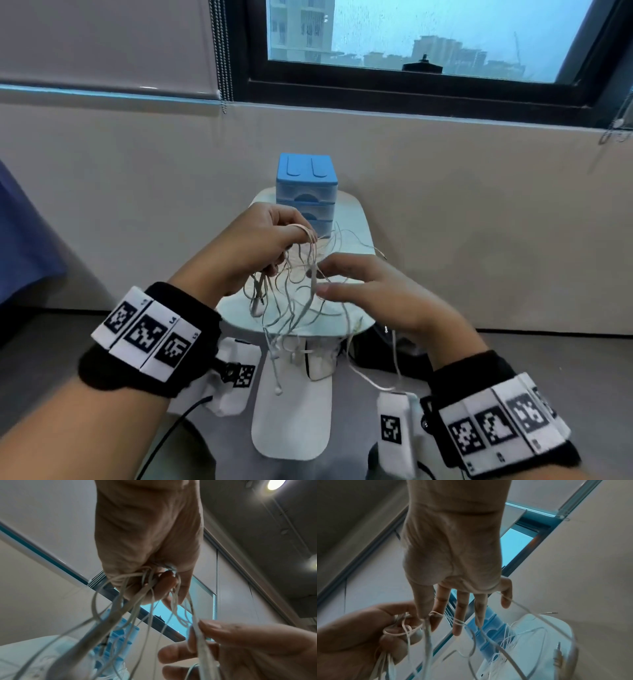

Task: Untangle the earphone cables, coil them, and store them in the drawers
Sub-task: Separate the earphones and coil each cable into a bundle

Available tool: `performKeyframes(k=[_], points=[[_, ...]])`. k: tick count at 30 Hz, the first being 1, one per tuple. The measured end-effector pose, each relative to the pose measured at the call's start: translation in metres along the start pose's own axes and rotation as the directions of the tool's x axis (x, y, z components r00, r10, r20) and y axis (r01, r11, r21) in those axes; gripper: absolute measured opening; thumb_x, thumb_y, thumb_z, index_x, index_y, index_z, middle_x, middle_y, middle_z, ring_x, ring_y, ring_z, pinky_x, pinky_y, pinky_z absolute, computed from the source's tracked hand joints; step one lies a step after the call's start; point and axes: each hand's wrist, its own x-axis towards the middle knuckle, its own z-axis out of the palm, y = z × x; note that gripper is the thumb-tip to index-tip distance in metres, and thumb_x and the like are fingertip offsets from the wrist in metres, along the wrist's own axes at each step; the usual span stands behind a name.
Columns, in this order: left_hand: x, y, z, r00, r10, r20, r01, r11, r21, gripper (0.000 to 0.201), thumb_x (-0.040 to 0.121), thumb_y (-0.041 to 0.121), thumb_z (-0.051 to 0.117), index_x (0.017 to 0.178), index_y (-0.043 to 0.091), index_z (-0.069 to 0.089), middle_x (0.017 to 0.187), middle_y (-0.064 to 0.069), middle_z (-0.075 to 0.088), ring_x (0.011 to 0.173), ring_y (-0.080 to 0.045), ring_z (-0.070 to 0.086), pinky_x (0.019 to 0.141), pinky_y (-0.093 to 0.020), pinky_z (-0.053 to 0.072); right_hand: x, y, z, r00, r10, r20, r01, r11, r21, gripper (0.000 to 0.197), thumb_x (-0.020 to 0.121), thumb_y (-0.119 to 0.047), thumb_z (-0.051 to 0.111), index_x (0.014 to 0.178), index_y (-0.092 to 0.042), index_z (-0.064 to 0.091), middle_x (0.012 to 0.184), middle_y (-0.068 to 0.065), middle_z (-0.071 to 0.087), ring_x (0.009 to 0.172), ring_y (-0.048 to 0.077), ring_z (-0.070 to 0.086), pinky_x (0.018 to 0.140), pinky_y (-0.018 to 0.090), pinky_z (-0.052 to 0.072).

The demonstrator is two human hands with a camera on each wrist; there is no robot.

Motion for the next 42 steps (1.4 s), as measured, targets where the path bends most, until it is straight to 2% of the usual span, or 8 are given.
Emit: performKeyframes(k=[8,10,16,21,25,29,35,42], points=[[-0.019,-0.029,-0.001,1.000,0.008,-0.025,-0.008,0.999,0.035,0.012,0.089,0.014,0.077,0.078,0.017,0.075,0.058,0.008,0.049,0.052,-0.012,0.040,0.046,-0.027,0.039,-0.005,0.016,0.014,0.940,-0.077,-0.333,0.121,0.986,0.115,0.013,0.094,-0.018,0.070,0.083,-0.016,0.076,0.088,0.005,0.074,0.083,0.011,0.061,0.082,0.033,0.047],[-0.021,-0.031,-0.002,1.000,0.001,-0.024,0.000,0.999,0.040,0.014,0.090,0.014,0.076,0.076,0.018,0.075,0.055,0.010,0.049,0.049,-0.011,0.040,0.046,-0.027,0.039,-0.006,0.018,0.011,0.968,-0.012,-0.251,0.037,0.995,0.095,0.006,0.094,-0.022,0.071,0.095,-0.024,0.077,0.098,0.001,0.074,0.089,0.009,0.065,0.089,0.032,0.050],[-0.021,-0.022,-0.005,0.999,0.022,-0.035,-0.021,0.999,0.024,0.017,0.092,0.014,0.072,0.076,0.020,0.077,0.067,-0.001,0.055,0.050,-0.012,0.042,0.046,-0.027,0.039,-0.015,0.020,0.000,0.974,0.227,0.011,-0.220,0.952,-0.212,0.053,0.094,-0.047,0.066,0.139,-0.062,0.043,0.137,-0.008,0.059,0.105,0.012,0.069,0.093,0.040,0.059],[-0.017,-0.020,-0.003,0.996,0.033,-0.079,-0.033,0.999,0.005,0.014,0.091,0.013,0.071,0.079,0.018,0.077,0.074,-0.008,0.059,0.054,-0.018,0.041,0.053,-0.033,0.038,-0.016,0.006,0.005,0.932,0.315,0.178,-0.315,0.949,-0.034,0.069,0.100,-0.041,0.060,0.148,-0.067,0.019,0.145,-0.009,0.039,0.087,0.025,0.077,0.054,0.038,0.060],[-0.010,-0.022,0.000,0.991,0.031,-0.131,-0.031,1.000,-0.002,0.012,0.091,0.011,0.069,0.084,0.019,0.076,0.067,-0.003,0.055,0.058,-0.020,0.041,0.057,-0.037,0.037,-0.003,0.011,0.011,0.995,0.017,-0.100,-0.021,0.999,-0.036,0.037,0.096,-0.030,0.067,0.125,-0.046,0.051,0.112,-0.011,0.062,0.058,0.019,0.070,0.051,0.039,0.058],[-0.005,-0.024,0.006,0.987,0.045,-0.152,-0.046,0.999,0.001,0.012,0.089,0.009,0.067,0.086,0.020,0.072,0.067,-0.004,0.050,0.059,-0.019,0.042,0.057,-0.037,0.037,0.009,0.013,0.023,0.933,-0.165,-0.319,0.168,0.986,-0.019,0.014,0.090,-0.032,0.075,0.084,-0.025,0.064,0.085,-0.008,0.065,0.055,0.004,0.052,0.060,0.029,0.043],[-0.002,-0.025,0.010,0.987,0.050,-0.153,-0.050,0.999,0.007,0.012,0.090,0.011,0.066,0.090,0.022,0.071,0.068,-0.005,0.048,0.059,-0.019,0.040,0.056,-0.038,0.037,0.015,0.014,0.033,0.857,-0.209,-0.470,0.208,0.977,-0.056,0.027,0.084,-0.031,0.080,0.091,-0.029,0.054,0.097,-0.012,0.058,0.063,0.013,0.056,0.059,0.026,0.045],[0.003,-0.028,0.006,0.982,0.056,-0.183,-0.055,0.998,0.013,0.010,0.089,0.013,0.067,0.089,0.022,0.072,0.065,0.001,0.054,0.060,-0.019,0.041,0.057,-0.037,0.039,0.026,0.028,0.042,0.875,-0.197,-0.443,0.118,0.973,-0.199,0.018,0.081,-0.045,0.081,0.086,-0.032,0.069,0.115,-0.017,0.049,0.088,-0.001,0.052,0.073,0.017,0.045]])
